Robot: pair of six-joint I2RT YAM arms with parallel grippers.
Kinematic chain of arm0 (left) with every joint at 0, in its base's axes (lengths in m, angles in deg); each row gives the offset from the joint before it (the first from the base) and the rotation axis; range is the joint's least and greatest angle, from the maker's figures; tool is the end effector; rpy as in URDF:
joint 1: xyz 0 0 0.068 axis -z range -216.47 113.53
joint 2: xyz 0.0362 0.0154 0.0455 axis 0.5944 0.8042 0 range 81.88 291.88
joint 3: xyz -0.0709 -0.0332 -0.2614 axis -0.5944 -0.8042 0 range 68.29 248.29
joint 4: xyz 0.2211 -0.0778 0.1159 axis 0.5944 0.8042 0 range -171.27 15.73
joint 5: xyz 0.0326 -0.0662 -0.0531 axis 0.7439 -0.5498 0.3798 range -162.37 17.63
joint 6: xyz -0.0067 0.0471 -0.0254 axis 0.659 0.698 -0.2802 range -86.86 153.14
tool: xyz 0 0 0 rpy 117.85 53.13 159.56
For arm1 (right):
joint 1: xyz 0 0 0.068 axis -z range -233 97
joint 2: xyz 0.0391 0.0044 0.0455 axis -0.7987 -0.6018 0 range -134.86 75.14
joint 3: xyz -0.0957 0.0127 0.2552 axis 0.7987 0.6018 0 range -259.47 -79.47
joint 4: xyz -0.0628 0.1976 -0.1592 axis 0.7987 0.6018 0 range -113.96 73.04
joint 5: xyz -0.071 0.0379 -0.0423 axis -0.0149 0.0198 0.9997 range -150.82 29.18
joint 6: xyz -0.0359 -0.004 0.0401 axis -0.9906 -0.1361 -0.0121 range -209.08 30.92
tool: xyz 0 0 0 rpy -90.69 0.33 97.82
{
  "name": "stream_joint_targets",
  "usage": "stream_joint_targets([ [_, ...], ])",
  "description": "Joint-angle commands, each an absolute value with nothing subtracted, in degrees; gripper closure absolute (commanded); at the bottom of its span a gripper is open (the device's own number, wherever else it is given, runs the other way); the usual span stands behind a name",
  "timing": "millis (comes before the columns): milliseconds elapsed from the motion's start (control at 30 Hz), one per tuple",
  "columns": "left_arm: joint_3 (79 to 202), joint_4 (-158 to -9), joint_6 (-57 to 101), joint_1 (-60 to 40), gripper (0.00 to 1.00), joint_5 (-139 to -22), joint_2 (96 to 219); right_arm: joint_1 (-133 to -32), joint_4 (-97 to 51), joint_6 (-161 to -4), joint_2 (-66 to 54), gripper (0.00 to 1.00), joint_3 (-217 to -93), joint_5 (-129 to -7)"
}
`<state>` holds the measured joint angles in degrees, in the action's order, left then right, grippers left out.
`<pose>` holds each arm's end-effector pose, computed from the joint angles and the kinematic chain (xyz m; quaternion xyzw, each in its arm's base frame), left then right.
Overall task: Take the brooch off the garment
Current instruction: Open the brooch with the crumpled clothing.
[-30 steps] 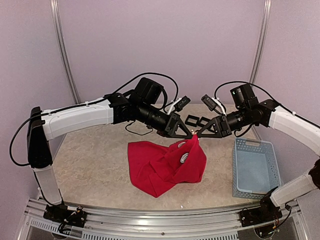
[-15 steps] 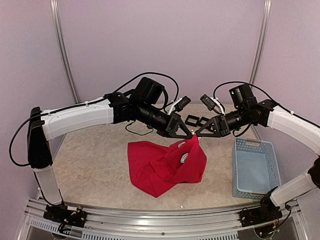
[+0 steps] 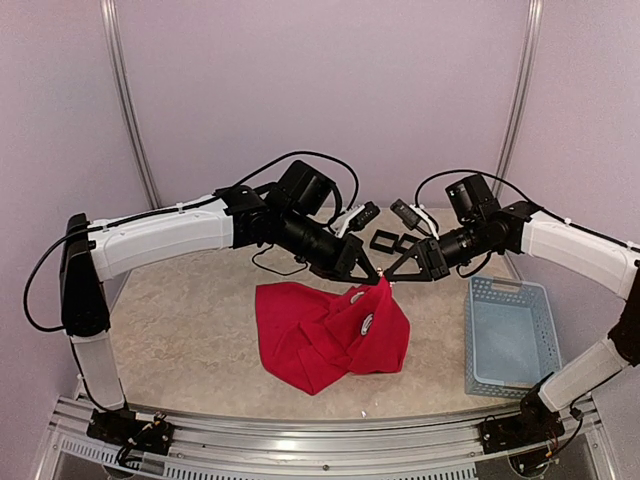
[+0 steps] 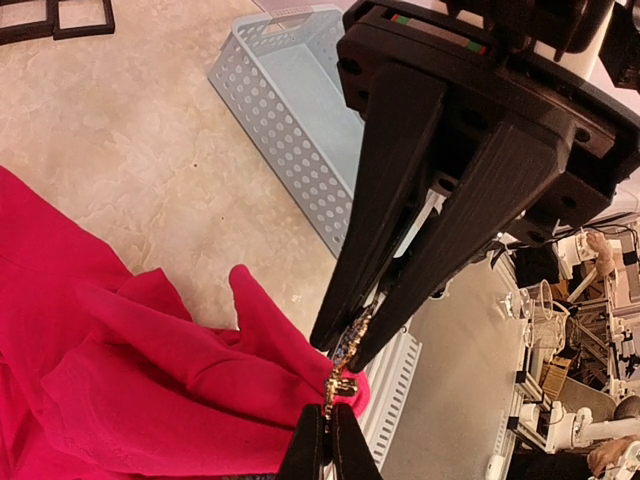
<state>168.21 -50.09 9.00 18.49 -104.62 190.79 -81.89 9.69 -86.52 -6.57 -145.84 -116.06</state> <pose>0.2350 -0.3682 0.3171 0.3443 0.8088 -0.4520 0.1516 0.2449 0.1685 0.2966 -0.3470 0.7712 0.5021 0.1810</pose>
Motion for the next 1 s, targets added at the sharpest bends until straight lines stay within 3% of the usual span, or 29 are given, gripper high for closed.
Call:
stream_joint_targets([
  [0,172.19,-57.79,8.76,20.45,1.00,-108.86,190.14,-82.74,11.46,-88.24,-8.74,0.91,-144.24,-110.35],
  [300,171.74,-59.47,8.36,20.57,1.00,-108.55,189.91,-84.12,10.69,-88.45,-10.53,0.91,-143.27,-108.46],
  [600,167.88,-59.33,8.21,19.95,1.00,-109.20,189.37,-84.65,10.21,-88.45,-8.69,0.84,-144.30,-110.71],
  [667,165.10,-59.42,8.01,19.41,1.00,-109.34,188.55,-84.69,11.03,-88.40,-6.82,0.79,-144.37,-111.25],
  [767,161.85,-59.19,8.01,18.94,1.00,-109.19,187.19,-84.43,12.71,-88.45,-3.74,0.60,-145.28,-111.15],
  [867,159.31,-59.12,8.22,18.57,1.00,-108.93,186.18,-83.77,13.05,-87.34,-0.40,0.48,-146.56,-111.25],
  [967,158.04,-58.63,8.51,18.33,1.00,-108.63,185.86,-83.22,13.23,-85.59,1.81,0.42,-147.71,-112.43],
])
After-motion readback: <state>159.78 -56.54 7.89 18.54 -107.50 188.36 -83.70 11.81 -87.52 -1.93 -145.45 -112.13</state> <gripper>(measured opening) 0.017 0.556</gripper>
